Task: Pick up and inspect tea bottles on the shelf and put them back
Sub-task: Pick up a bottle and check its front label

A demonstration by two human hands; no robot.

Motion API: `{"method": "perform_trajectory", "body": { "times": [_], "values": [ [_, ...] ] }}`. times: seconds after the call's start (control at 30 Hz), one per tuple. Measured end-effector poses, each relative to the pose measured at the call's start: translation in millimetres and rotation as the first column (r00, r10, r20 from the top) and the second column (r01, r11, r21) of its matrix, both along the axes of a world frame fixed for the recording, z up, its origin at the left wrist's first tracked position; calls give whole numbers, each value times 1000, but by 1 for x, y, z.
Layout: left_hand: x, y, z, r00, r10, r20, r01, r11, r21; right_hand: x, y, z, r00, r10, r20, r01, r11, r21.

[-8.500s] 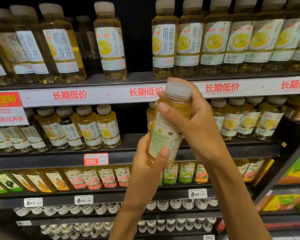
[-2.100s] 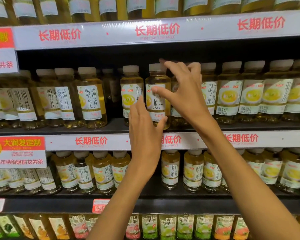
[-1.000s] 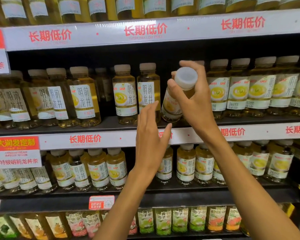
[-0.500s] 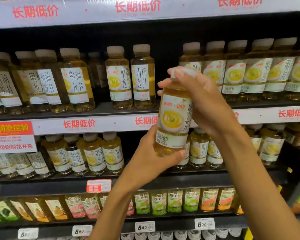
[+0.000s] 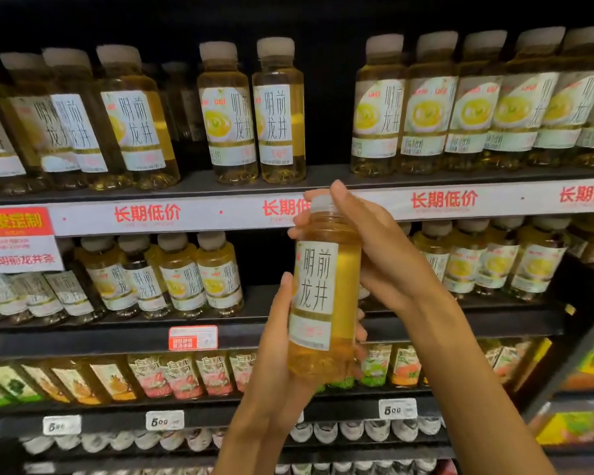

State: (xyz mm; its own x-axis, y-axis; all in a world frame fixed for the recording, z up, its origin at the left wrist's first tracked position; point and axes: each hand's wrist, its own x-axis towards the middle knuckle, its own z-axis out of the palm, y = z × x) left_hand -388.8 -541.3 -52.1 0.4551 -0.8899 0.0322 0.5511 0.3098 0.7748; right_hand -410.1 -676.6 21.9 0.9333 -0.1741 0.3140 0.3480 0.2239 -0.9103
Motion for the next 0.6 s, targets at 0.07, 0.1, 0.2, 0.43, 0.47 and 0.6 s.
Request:
{"method": "perform_trajectory", "body": {
  "times": [0.07,0.1,0.2,0.43,0.47,0.6],
  "values": [
    [0,1,-3,995,-94,-30,94,996,-12,1,0,-1,994,109,-21,-106,986,125],
    [-1,0,-4,993,-111,-33,111,994,4,2,0,-2,991,130,-12,-127,978,163],
    [-3,-4,-9,999,-9,49,2,990,139,2,-1,-8,998,64,17,-66,982,177],
    [-8,-4,-10,876,266,402,-382,892,242,-7,-1,-11,975,-221,-34,217,971,-96],
    [-8,-5,-10,895,278,349,-371,898,235,-7,-1,-11,978,-203,-43,197,974,-108],
    [-13,-3,-3,994,81,67,-88,991,103,-7,-4,-8,1000,-17,-13,18,1000,17]
  ]
}}
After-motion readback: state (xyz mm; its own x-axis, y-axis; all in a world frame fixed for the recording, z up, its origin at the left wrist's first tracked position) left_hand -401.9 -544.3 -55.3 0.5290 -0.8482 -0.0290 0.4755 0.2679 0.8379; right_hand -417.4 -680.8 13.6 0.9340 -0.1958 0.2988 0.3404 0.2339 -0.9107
